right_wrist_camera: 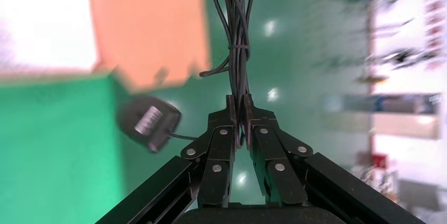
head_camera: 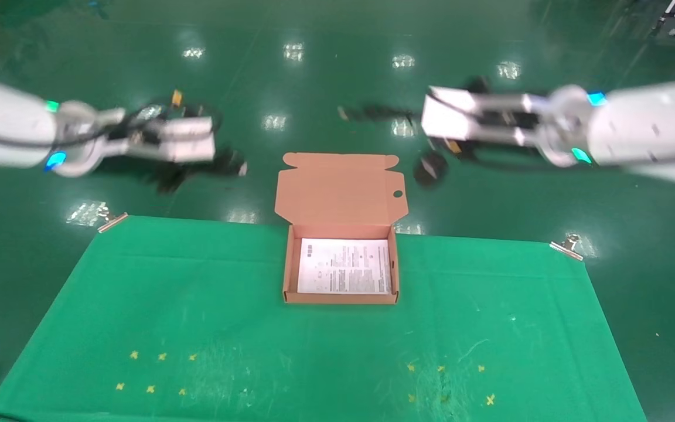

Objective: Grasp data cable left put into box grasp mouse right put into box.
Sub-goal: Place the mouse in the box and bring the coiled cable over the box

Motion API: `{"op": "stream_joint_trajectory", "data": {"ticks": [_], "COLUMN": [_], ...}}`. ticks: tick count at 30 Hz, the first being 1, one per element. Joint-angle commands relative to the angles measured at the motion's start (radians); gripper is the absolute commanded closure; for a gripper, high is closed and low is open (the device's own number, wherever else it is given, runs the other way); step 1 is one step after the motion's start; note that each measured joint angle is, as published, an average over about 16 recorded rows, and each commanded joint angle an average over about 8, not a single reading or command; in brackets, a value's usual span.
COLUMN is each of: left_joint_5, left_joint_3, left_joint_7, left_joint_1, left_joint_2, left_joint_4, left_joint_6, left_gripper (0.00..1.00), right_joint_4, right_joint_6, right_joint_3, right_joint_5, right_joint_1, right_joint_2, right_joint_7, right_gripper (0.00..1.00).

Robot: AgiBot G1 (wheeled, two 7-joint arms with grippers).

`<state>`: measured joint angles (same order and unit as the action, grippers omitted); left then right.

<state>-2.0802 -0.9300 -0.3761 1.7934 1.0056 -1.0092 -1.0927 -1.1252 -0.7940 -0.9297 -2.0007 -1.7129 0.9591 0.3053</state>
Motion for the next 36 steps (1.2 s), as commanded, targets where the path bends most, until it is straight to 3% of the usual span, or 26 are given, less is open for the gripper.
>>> {"op": "stream_joint_trajectory", "data": {"ticks": [1,8,15,25,36], "left_joint_5": [-0.019,-0.047,-0.050,-0.095,-0.200], "left_joint_3": [0.003,0.016,0.016,-0.008,-0.036], "left_joint_7": [-0.010,-0.002,0.035,0.008,-0.115], "left_joint_1": [0.016,0.081,0.116,0.096,0.077], "left_joint_2": [0.022,0.122,0.166,0.116,0.038], "left_joint_4": [0.007,0.103,0.154,0.146,0.045], "left_joint_6": [0.026,0.114,0.140,0.087,0.006], "left_gripper": [1.00,1.00,1.00,1.00,1.00], "right_joint_4": [0.018,0.192,0.329,0.374,0.447], "right_joint_6": [0.026,0.132,0.165,0.170,0.180], "right_joint_3": [0.010,0.032,0.040,0.034,-0.006], "right_joint_5": [0.007,0.067,0.118,0.144,0.208], "right_joint_1": [-0.020,-0.096,-0.150,-0.110,-0.023], "right_joint_2": [0.030,0.187,0.289,0.328,0.396], "right_joint_7": [-0.012,-0.129,-0.228,-0.251,-0.290], "right_gripper": [1.00,1.00,1.00,1.00,1.00]}}
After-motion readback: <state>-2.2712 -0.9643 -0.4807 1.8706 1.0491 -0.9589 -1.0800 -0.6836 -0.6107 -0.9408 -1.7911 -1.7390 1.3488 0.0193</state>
